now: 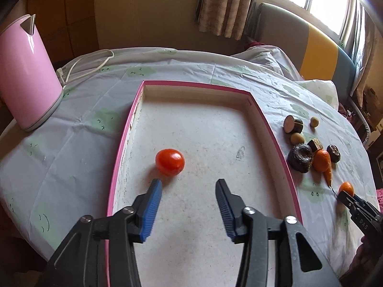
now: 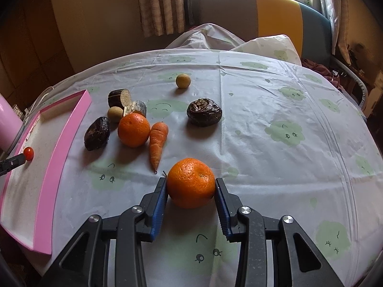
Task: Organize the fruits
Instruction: 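Carry the cherry tomato into the tray and open the left gripper, then lower the mandarin into the tray and open the right gripper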
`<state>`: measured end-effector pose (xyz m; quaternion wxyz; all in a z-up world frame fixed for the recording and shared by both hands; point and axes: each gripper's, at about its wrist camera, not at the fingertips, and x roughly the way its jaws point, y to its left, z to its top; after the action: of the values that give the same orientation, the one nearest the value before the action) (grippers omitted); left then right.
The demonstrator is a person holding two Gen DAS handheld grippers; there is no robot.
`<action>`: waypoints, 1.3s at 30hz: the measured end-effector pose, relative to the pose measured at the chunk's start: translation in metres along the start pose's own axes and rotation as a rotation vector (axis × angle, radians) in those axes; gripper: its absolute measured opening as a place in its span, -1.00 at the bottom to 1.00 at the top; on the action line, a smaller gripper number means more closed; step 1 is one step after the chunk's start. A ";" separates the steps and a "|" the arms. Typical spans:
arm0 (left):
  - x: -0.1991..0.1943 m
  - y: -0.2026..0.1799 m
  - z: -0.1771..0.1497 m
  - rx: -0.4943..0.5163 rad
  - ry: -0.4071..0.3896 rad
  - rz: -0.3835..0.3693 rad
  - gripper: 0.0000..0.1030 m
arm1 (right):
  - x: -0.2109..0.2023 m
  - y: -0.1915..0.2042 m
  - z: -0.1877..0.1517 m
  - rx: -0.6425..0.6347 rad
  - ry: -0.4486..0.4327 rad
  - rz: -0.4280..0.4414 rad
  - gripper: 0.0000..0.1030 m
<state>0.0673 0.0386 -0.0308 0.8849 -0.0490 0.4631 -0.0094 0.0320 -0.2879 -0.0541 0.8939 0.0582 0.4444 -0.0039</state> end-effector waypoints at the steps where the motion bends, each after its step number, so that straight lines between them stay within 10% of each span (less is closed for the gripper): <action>1: -0.002 0.000 -0.002 -0.002 -0.002 -0.001 0.09 | -0.001 0.001 0.000 -0.004 -0.003 0.001 -0.24; 33: -0.037 0.032 -0.024 -0.059 -0.070 -0.026 0.09 | -0.010 0.190 0.019 -0.266 0.052 0.422 -0.23; 39: -0.037 0.038 -0.026 -0.068 -0.066 -0.005 0.09 | 0.002 0.202 0.019 -0.244 0.066 0.416 0.24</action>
<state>0.0233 0.0766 -0.0191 0.8974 -0.0808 0.4338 0.0056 0.0607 -0.0888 -0.0238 0.8608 0.0402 0.4490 0.2361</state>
